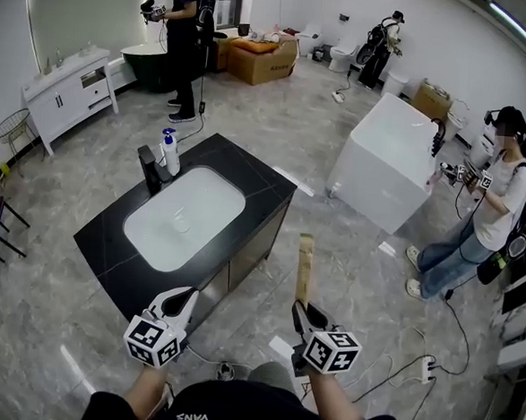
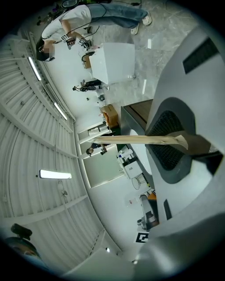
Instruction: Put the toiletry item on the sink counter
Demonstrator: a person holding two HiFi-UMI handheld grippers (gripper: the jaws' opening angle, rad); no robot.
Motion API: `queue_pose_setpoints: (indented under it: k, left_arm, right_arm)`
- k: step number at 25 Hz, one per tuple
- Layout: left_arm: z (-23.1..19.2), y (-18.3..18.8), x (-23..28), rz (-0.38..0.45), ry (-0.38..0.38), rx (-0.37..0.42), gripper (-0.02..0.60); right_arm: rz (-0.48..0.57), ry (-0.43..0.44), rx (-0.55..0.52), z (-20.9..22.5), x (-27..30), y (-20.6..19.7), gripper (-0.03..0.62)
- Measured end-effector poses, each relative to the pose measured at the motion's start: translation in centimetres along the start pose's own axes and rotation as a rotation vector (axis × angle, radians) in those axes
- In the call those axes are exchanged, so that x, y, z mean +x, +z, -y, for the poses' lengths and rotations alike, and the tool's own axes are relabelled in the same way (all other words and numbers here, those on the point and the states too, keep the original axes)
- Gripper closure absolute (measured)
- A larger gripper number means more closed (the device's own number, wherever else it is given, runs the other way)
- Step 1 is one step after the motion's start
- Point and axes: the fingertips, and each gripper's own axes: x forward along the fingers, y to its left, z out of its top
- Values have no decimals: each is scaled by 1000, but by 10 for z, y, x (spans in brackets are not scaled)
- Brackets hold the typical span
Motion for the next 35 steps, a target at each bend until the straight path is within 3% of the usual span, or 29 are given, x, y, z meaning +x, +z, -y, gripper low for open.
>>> queue_pose_setpoints:
  k: [7, 14, 29, 35]
  left_arm:
    - [-13, -7, 27, -25, 10, -19, 571]
    - [-29, 4, 65, -10, 121, -32, 571]
    - [-11, 19, 166, 21, 338, -90, 571]
    - [3, 20, 194, 35, 399, -108, 571]
  right_arm:
    - [-13, -2, 10, 24, 32, 13, 548]
    - [-59, 76, -20, 59, 82, 39, 548]
    - [-163, 272, -105, 146, 168, 105, 548]
    - [-187, 314, -143, 179, 186, 122, 548]
